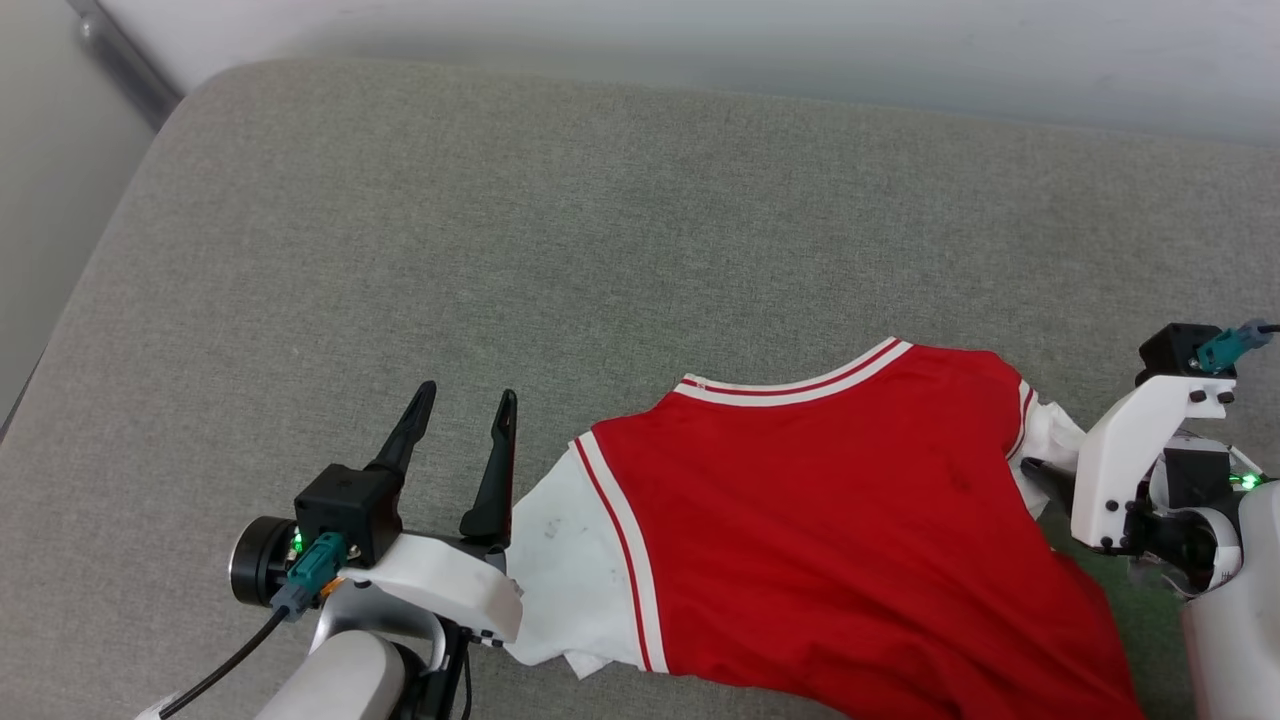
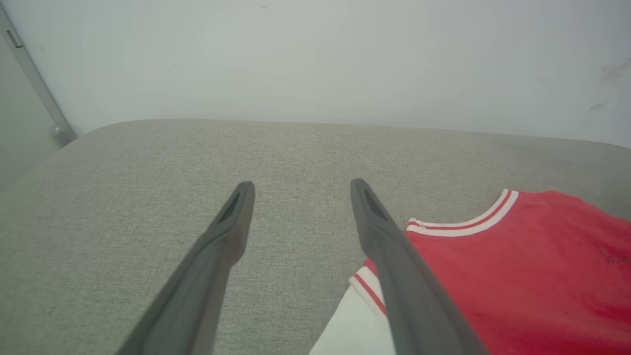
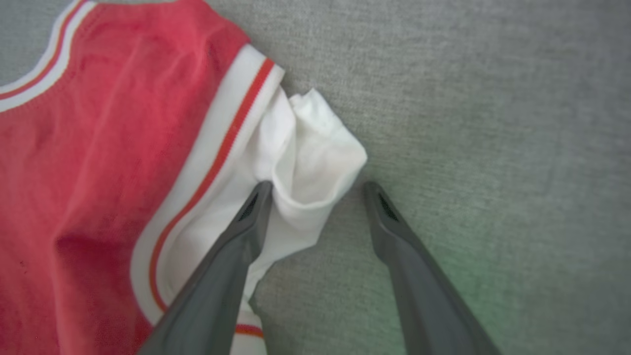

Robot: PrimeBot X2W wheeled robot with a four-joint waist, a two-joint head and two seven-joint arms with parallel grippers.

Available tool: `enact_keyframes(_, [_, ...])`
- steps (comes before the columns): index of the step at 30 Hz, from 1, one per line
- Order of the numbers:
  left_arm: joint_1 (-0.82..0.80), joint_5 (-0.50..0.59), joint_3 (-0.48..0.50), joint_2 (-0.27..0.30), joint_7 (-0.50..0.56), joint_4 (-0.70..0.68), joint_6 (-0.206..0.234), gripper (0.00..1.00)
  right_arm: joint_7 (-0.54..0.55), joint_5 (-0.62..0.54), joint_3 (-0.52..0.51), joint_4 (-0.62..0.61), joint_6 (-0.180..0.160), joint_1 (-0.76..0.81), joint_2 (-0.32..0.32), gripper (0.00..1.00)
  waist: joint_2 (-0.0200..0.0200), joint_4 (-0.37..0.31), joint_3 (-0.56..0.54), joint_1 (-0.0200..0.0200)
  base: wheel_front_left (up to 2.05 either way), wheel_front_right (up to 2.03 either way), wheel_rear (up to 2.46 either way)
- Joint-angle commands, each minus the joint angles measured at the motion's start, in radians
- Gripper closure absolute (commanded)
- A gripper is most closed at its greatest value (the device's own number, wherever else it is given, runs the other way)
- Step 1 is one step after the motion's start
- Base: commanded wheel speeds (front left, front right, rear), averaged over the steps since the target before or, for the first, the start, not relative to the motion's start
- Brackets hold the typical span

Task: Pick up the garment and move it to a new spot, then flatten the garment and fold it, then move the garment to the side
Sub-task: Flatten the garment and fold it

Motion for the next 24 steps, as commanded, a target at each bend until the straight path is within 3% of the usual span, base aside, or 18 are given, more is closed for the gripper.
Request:
enact_keyframes(1, [-0.009,-0.002,0.000,0.002,-0.001,0.008,-0.002,0.00,-0.003,0.004,0.021,0.058,-0.002,0.039,0.010,1.00,0.0000,-0.001,-0.003,0.0000,0.00,0.00,0.00])
enact_keyframes(7, [0.009,-0.023,-0.006,0.033,0.047,0.041,-0.021,0.00,-0.137,-0.024,0.038,-0.032,-0.002,0.024,-0.046,1.00,0.0000,-0.017,-0.044,0.0000,0.00,0.00,0.00])
enact_keyframes(11, [0.031,-0.104,-0.015,0.094,0.189,0.052,-0.086,0.00,-0.198,-0.031,0.018,-0.136,-0.002,0.088,-0.056,1.00,0.0000,-0.044,-0.099,0.0000,0.00,0.00,0.00])
enact_keyframes(16, [0.085,-0.204,-0.033,0.185,0.388,0.051,-0.143,0.00,-0.182,-0.022,0.011,-0.243,-0.002,0.179,-0.037,1.00,0.0000,-0.106,-0.138,0.0000,0.00,0.00,0.00])
enact_keyframes(21, [0.123,-0.286,-0.052,0.234,0.543,0.059,-0.172,0.00,-0.149,-0.017,0.004,-0.317,-0.001,0.250,-0.019,1.00,0.0000,-0.160,-0.147,0.0000,0.00,0.00,0.00])
enact_keyframes(24, [0.106,-0.304,-0.054,0.244,0.579,0.071,-0.184,0.00,-0.135,-0.009,0.003,-0.349,-0.002,0.268,-0.009,1.00,0.0000,-0.185,-0.133,0.0000,0.00,0.00,0.00])
